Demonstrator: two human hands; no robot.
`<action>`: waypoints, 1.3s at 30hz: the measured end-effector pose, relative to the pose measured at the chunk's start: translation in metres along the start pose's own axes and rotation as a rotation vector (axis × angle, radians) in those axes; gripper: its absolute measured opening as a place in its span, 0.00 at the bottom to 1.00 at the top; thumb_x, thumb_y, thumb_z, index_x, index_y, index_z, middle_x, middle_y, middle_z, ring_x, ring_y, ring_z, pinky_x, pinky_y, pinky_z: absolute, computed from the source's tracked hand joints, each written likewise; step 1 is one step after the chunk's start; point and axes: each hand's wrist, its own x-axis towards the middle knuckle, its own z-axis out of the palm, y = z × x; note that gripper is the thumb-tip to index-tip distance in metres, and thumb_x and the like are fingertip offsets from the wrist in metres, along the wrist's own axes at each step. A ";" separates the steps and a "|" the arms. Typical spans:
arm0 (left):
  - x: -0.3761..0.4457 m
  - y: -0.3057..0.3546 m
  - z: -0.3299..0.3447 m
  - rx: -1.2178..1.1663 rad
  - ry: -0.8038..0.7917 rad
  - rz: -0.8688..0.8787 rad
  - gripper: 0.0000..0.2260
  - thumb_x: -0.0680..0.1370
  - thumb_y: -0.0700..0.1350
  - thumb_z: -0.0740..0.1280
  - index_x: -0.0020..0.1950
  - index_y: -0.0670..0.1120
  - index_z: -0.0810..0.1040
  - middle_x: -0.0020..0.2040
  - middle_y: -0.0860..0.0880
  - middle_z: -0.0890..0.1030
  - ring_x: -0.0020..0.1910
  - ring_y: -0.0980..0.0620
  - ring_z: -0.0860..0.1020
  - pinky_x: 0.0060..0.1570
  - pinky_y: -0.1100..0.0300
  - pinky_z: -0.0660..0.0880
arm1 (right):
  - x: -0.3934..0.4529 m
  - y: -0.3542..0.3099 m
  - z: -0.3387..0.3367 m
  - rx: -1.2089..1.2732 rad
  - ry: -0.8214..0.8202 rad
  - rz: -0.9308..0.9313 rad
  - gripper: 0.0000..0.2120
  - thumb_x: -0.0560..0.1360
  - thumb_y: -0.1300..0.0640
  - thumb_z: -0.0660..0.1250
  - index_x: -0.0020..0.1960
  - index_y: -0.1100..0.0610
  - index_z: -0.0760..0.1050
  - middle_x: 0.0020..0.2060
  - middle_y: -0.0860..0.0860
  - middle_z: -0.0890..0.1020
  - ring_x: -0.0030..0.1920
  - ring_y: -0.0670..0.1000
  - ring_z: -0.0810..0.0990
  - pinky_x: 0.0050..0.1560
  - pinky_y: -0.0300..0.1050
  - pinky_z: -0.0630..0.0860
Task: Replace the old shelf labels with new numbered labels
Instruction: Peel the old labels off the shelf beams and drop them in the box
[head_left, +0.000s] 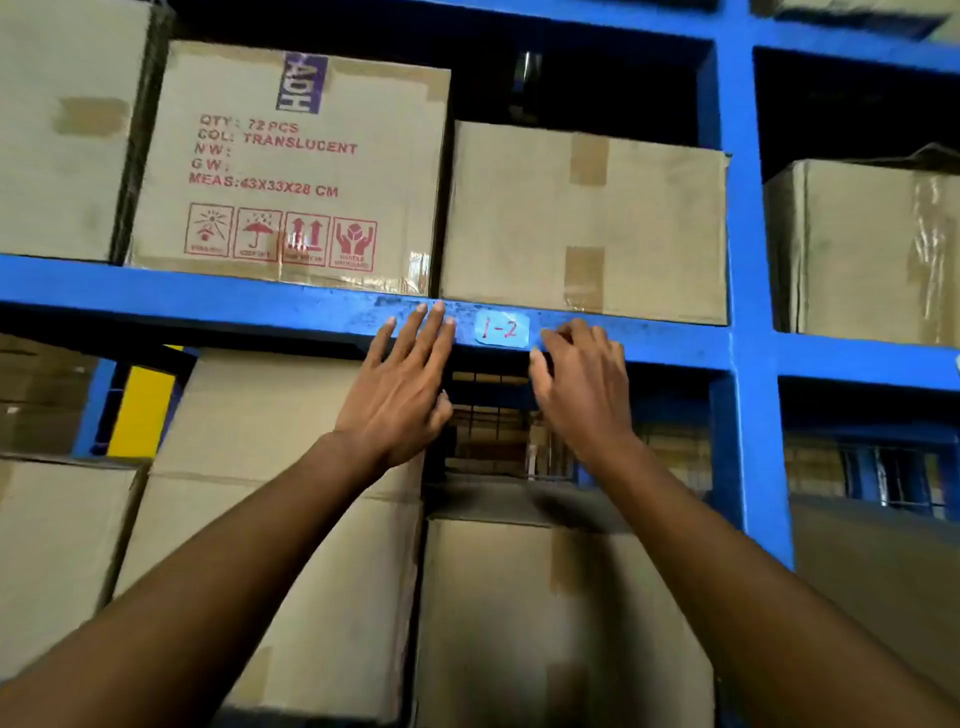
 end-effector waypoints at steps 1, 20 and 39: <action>0.005 -0.005 0.007 0.018 0.005 0.000 0.35 0.76 0.50 0.58 0.77 0.42 0.45 0.79 0.43 0.45 0.78 0.46 0.44 0.74 0.49 0.39 | 0.003 -0.003 0.006 -0.012 0.009 0.026 0.17 0.78 0.53 0.57 0.62 0.60 0.72 0.62 0.59 0.74 0.62 0.59 0.70 0.62 0.54 0.63; 0.022 -0.026 0.051 -0.063 0.095 0.082 0.38 0.74 0.49 0.61 0.77 0.40 0.42 0.78 0.41 0.42 0.77 0.44 0.40 0.74 0.48 0.38 | 0.037 -0.027 0.033 -0.057 0.205 0.094 0.10 0.73 0.57 0.63 0.50 0.61 0.78 0.61 0.56 0.75 0.62 0.56 0.69 0.66 0.53 0.57; 0.002 0.101 0.043 -0.253 0.045 0.281 0.34 0.73 0.50 0.58 0.76 0.41 0.52 0.78 0.41 0.54 0.78 0.44 0.50 0.75 0.46 0.44 | -0.082 0.056 -0.044 0.328 0.292 0.344 0.07 0.71 0.58 0.62 0.46 0.56 0.76 0.42 0.48 0.79 0.48 0.53 0.76 0.49 0.47 0.70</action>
